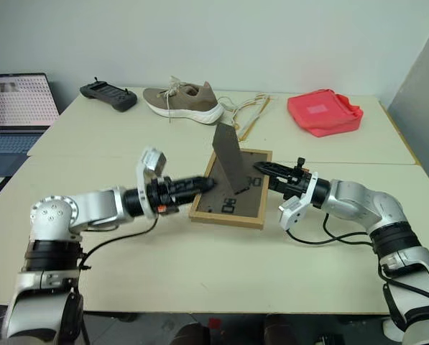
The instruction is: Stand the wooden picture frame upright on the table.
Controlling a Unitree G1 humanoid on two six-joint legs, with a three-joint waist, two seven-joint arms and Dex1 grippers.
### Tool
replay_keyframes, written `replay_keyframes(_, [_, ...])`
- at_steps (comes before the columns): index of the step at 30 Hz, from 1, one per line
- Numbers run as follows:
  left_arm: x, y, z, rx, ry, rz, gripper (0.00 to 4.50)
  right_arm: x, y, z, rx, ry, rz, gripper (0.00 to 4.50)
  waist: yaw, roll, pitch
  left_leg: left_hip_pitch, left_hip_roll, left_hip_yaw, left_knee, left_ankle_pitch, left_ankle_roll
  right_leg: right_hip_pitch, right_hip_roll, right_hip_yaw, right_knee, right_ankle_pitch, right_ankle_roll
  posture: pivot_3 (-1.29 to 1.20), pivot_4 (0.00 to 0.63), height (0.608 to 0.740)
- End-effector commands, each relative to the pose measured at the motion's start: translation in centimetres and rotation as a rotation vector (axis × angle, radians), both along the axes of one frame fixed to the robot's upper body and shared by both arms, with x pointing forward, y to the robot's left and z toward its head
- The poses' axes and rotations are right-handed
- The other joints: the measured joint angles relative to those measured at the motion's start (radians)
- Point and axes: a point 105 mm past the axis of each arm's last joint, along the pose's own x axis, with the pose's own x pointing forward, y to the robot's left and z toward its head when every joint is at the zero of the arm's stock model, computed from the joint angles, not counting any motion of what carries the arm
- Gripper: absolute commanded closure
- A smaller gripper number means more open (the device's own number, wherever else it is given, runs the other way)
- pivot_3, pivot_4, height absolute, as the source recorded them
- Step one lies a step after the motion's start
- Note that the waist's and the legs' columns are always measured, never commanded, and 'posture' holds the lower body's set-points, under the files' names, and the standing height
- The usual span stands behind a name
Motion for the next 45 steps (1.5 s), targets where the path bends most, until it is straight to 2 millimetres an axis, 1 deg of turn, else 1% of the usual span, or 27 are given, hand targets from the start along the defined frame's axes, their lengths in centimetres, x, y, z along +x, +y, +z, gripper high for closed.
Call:
replay_keyframes(1, [-0.3,1.3,1.2,0.085,-0.125,0.075,0.02,1.3,-0.9,1.1,0.204,0.235,-0.064,3.05,0.0,0.0,0.0,0.0,0.0,0.0,0.0,0.0,0.0,0.0,0.0,0.0,0.0,0.0,0.0,0.0,0.15,0.74])
replay_keyframes(3, [-0.8,1.8,0.5,0.239,-0.215,0.125,0.02,2.0,-0.6,1.0,0.32,0.48,-0.055,3.05,-0.009,0.0,0.0,0.0,0.001,0.0,-0.001,0.0,0.0,0.0,0.0,0.0,0.0,0.0,0.0,0.0,0.15,0.74])
replay_keyframes(4, [-1.2,2.0,0.5,0.323,-0.288,0.152,0.02,1.9,0.0,0.9,0.35,0.612,-0.016,3.05,-0.014,0.0,0.0,0.0,0.002,0.0,-0.001,0.0,0.0,0.0,0.0,0.0,0.0,0.0,0.0,0.0,0.15,0.74])
replay_keyframes(7, [-1.4,2.1,-0.8,0.577,-0.485,0.237,0.02,2.0,1.6,0.5,0.501,1.029,0.083,3.05,-0.021,0.0,0.0,0.0,0.004,-0.003,-0.001,0.0,0.0,0.0,0.0,-0.001,0.0,0.0,0.0,0.0,0.15,0.74])
replay_keyframes(9, [-1.5,1.8,-1.1,0.668,-0.615,0.266,0.02,2.0,2.4,0.1,0.576,1.254,0.128,3.05,-0.019,0.001,0.0,0.0,0.003,-0.003,-0.001,0.0,0.0,0.0,0.0,-0.002,0.001,0.0,0.0,0.0,0.15,0.74])
replay_keyframes(10, [-1.7,1.5,-1.0,0.664,-0.664,0.275,0.02,2.0,2.8,-0.1,0.609,1.371,0.154,3.05,-0.015,0.001,0.0,0.0,0.002,-0.003,-0.002,0.001,-0.001,0.0,0.0,-0.002,0.001,0.0,0.0,0.0,0.15,0.74])
replay_keyframes(12, [-2.0,1.1,-0.8,0.644,-0.737,0.3,0.02,1.8,3.5,-0.7,0.627,1.54,0.199,3.05,-0.004,0.001,0.0,0.0,0.002,-0.002,-0.001,0.001,-0.001,0.0,0.0,-0.002,0.001,0.0,0.0,0.0,0.15,0.74])
replay_keyframes(14, [-2.8,0.8,-1.1,0.621,-0.764,0.293,0.02,1.7,4.1,-2.7,0.582,1.636,0.182,3.05,0.003,0.001,0.0,0.0,0.002,-0.001,-0.001,0.0,-0.001,0.0,0.0,-0.002,0.0,0.0,0.0,0.0,0.15,0.74])
replay_keyframes(15, [-3.1,0.7,-1.3,0.613,-0.767,0.287,0.02,1.6,4.2,-3.5,0.566,1.661,0.171,3.05,0.005,0.001,0.0,0.0,0.002,0.0,-0.001,0.0,0.001,0.0,0.001,-0.001,0.0,0.0,0.0,0.0,0.15,0.74])
replay_keyframes(18, [-3.2,0.8,-2.2,0.622,-0.747,0.281,0.02,2.3,4.2,-5.5,0.565,1.686,0.107,3.05,0.011,0.001,0.0,-0.001,0.001,0.0,-0.001,-0.002,0.003,0.0,0.001,-0.001,-0.001,0.0,0.0,0.0,0.15,0.74])
replay_keyframes(23, [-3.4,1.0,-2.7,0.623,-0.732,0.275,0.02,2.2,4.2,-7.1,0.519,1.678,0.066,3.05,0.015,0.001,0.0,-0.001,0.001,0.001,-0.001,-0.002,0.004,0.0,0.001,-0.001,-0.001,0.0,0.0,0.0,0.15,0.74])
replay_keyframes(25, [-3.4,1.1,-3.0,0.626,-0.726,0.271,0.0,1.8,4.3,-7.5,0.483,1.674,0.063,2.48,0.014,0.001,0.0,0.0,0.001,0.001,-0.002,-0.002,0.004,0.0,0.001,-0.001,-0.001,0.0,0.0,0.0,0.15,0.74])
replay_keyframes(28, [-2.9,1.1,-3.1,0.631,-0.721,0.271,0.0,1.6,3.9,-7.8,0.469,1.647,0.031,2.0,0.015,0.001,0.0,-0.001,0.001,0.0,-0.002,-0.002,0.004,0.0,0.001,-0.001,-0.001,0.0,0.0,0.0,0.15,0.74])
replay_keyframes(29, [-2.7,1.1,-3.2,0.635,-0.721,0.268,0.0,1.7,3.7,-7.8,0.475,1.64,0.019,1.74,0.015,0.001,0.0,0.0,0.001,0.001,-0.002,-0.002,0.004,0.0,0.001,-0.001,-0.001,0.0,0.0,0.0,0.15,0.74])
replay_keyframes(31, [-2.3,1.4,-3.2,0.636,-0.716,0.271,0.0,1.5,3.2,-7.8,0.476,1.615,0.002,1.33,0.015,0.001,0.0,0.0,0.001,0.0,-0.001,-0.002,0.004,0.0,0.001,-0.001,-0.001,0.0,0.0,0.0,0.15,0.74])
replay_keyframes(32, [-1.9,1.7,-3.2,0.644,-0.713,0.277,0.0,1.4,2.8,-7.8,0.476,1.599,-0.012,0.98,0.015,0.001,0.0,0.0,0.001,0.0,-0.001,-0.002,0.004,0.0,0.001,-0.001,-0.001,0.0,0.0,0.0,0.15,0.74])
replay_keyframes(33, [-1.7,1.9,-3.2,0.651,-0.71,0.282,0.0,1.4,2.6,-7.9,0.475,1.587,-0.022,0.8,0.015,0.001,0.0,0.0,0.001,0.0,-0.001,-0.002,0.004,0.0,0.001,-0.001,-0.001,0.0,0.0,0.0,0.15,0.74])
replay_keyframes(35, [-1.3,2.4,-3.3,0.66,-0.706,0.286,0.0,1.0,1.5,-8.0,0.464,1.552,-0.058,0.33,0.015,0.001,0.0,0.0,0.001,0.0,-0.001,-0.002,0.004,0.0,0.001,-0.001,-0.001,0.0,0.0,0.0,0.15,0.74])
replay_keyframes(36, [-1.1,2.8,-3.2,0.67,-0.707,0.291,0.0,0.6,0.7,-8.0,0.455,1.538,-0.077,0.13,0.015,0.001,0.0,0.0,0.001,0.001,-0.002,-0.002,0.004,0.0,0.001,-0.001,-0.001,0.0,0.0,0.0,0.15,0.74])
replay_keyframes(37, [-0.9,3.1,-3.2,0.677,-0.703,0.295,0.0,0.3,-0.2,-7.9,0.448,1.517,-0.105,0.03,0.016,0.001,0.0,0.0,0.001,0.0,-0.002,-0.002,0.004,0.0,0.001,-0.001,-0.001,0.0,0.0,0.0,0.15,0.74])
replay_keyframes(39, [-0.5,4.2,-3.2,0.693,-0.684,0.307,0.0,0.1,-2.2,-7.3,0.445,1.435,-0.201,0.03,0.021,0.001,0.0,-0.001,0.001,0.0,-0.002,-0.002,0.004,0.0,0.001,-0.001,-0.001,0.0,0.0,0.0,0.15,0.74])
replay_keyframes(41, [-0.1,5.5,-3.3,0.712,-0.651,0.321,0.0,-0.3,-3.5,-6.1,0.462,1.392,-0.26,0.03,0.024,0.001,0.0,-0.001,0.001,0.0,-0.002,-0.002,0.004,0.0,0.001,-0.001,-0.001,0.0,0.0,0.0,0.15,0.74])
replay_keyframes(42, [0.1,6.0,-3.4,0.721,-0.639,0.326,0.0,-0.5,-3.9,-5.7,0.464,1.379,-0.279,0.03,0.023,0.001,0.0,-0.001,0.001,0.0,-0.002,-0.002,0.004,0.0,0.001,-0.001,-0.001,0.0,0.0,0.0,0.15,0.74])
replay_keyframes(45, [0.6,7.7,-3.3,0.759,-0.629,0.321,0.0,-2.1,-3.8,-2.4,0.489,1.351,-0.243,0.03,0.014,0.001,0.0,0.0,0.001,0.0,-0.002,-0.002,0.004,-0.001,0.003,0.0,0.0,0.0,0.0,0.0,0.15,0.74])
